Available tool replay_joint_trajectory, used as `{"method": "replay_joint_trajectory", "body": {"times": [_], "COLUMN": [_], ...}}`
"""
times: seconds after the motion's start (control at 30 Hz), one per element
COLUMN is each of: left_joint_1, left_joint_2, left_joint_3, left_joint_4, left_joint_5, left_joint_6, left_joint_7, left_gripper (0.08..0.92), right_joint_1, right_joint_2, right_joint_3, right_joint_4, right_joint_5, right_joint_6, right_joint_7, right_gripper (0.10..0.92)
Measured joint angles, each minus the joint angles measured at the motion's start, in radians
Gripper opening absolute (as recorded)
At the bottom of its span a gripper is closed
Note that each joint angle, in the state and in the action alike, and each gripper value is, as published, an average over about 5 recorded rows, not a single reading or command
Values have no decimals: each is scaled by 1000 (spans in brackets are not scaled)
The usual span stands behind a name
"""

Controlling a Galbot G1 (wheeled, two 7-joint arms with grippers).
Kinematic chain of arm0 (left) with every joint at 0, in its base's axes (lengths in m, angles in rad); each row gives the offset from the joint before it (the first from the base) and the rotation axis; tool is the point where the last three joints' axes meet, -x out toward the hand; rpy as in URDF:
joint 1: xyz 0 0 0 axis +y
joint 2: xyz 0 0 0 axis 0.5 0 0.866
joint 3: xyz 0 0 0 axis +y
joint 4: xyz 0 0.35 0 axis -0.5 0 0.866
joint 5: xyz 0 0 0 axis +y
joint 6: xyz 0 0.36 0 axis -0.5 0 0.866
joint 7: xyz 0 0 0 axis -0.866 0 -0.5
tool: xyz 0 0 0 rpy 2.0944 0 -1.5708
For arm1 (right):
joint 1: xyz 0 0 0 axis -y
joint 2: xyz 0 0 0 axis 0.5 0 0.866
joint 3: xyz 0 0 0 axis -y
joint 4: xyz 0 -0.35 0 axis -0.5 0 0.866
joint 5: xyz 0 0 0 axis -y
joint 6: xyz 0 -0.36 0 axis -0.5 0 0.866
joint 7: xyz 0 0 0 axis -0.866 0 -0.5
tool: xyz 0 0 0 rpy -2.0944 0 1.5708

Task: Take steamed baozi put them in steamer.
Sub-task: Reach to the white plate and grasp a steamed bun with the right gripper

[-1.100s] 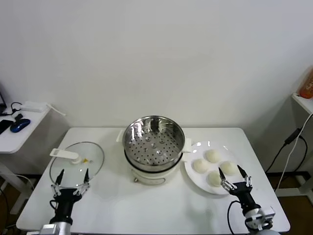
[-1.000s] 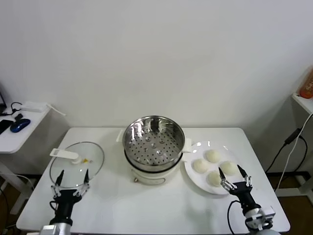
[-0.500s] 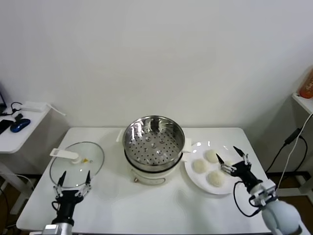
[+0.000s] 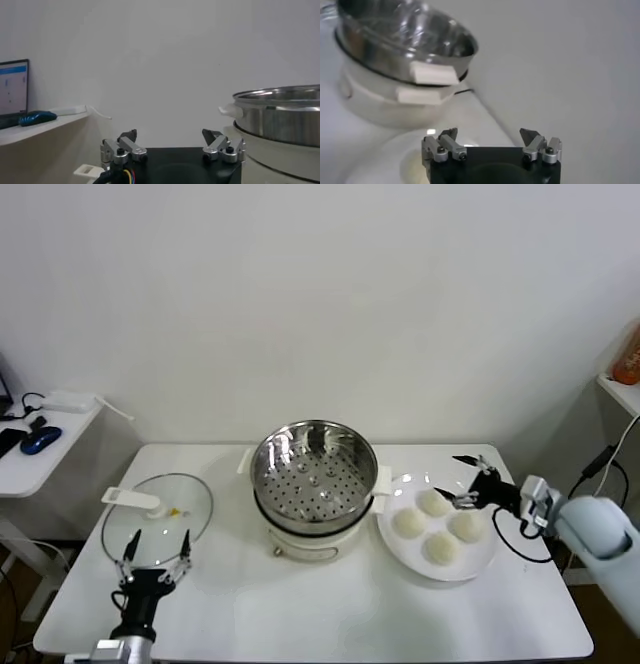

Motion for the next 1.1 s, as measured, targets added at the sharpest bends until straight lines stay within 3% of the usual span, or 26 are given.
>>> {"method": "replay_joint_trajectory", "body": {"times": [0.27,0.5,1.1], "left_joint_1": [-4,-4,0], "left_joint_2": [9,7,-5], "left_joint_3": [-1,6,9], "left_joint_4": [0,-8,-12], "left_joint_5": [2,10,23], "left_joint_6": [1,4,3], "left_joint_7": [-2,2,2], "left_gripper": [823,823,823], "right_joint_1": [419,657,757], "right_joint_2": [16,80,260], "right_joint_3": [-451,-743,-926], "right_joint_4": [-175,-313,-529], "right_joint_5": [-29,-63,-187], "right_joint_6": [19,37,44], "right_joint_7": [-190,-272,-301], "right_gripper": [823,823,823]}}
